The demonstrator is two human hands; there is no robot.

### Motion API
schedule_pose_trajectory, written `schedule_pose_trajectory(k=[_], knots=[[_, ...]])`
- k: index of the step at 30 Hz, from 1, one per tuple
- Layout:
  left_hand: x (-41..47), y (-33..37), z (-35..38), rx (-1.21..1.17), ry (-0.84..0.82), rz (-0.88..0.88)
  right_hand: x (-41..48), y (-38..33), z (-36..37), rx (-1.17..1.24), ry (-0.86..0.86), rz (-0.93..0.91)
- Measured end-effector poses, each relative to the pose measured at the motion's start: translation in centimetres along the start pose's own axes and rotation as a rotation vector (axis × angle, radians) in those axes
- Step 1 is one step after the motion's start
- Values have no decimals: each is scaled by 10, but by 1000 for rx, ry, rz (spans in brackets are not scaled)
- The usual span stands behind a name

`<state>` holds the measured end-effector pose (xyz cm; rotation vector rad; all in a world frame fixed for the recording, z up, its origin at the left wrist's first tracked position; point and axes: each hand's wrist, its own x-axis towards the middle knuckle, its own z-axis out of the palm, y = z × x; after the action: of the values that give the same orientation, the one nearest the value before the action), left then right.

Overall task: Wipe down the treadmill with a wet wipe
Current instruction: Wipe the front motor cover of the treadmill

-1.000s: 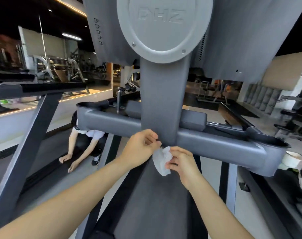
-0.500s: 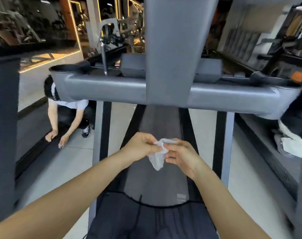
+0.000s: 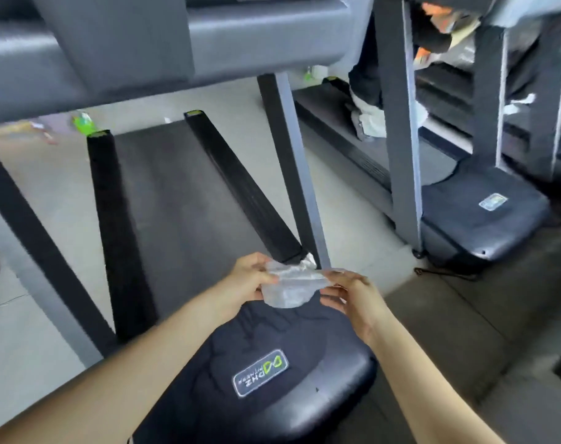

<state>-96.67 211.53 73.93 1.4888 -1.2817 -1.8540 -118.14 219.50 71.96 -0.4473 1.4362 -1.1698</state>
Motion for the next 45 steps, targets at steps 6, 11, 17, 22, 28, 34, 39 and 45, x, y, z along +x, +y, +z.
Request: schedule_pose_trajectory(k=[6, 11, 17, 22, 28, 34, 39, 45], knots=[[43, -61, 59, 121, -34, -144, 21, 53, -70, 150, 71, 33], [94, -95, 106, 131, 21, -232, 60, 81, -114, -8, 160, 88], [150, -118, 164, -134, 136, -451, 100, 97, -148, -639, 156, -14], [166, -115, 188, -270, -7, -521, 122, 106, -133, -878, -235, -43], [158, -119, 156, -112, 258, -519, 124, 86, -113, -971, -216, -199], [152, -121, 140, -145, 50, -402, 144, 67, -92, -1055, -146, -61], [183, -158, 151, -177, 126, -414, 198, 77, -103, -1219, -242, -21], [258, -214, 189, -187, 432, -506, 298, 112, -144, -1283, -437, -39]])
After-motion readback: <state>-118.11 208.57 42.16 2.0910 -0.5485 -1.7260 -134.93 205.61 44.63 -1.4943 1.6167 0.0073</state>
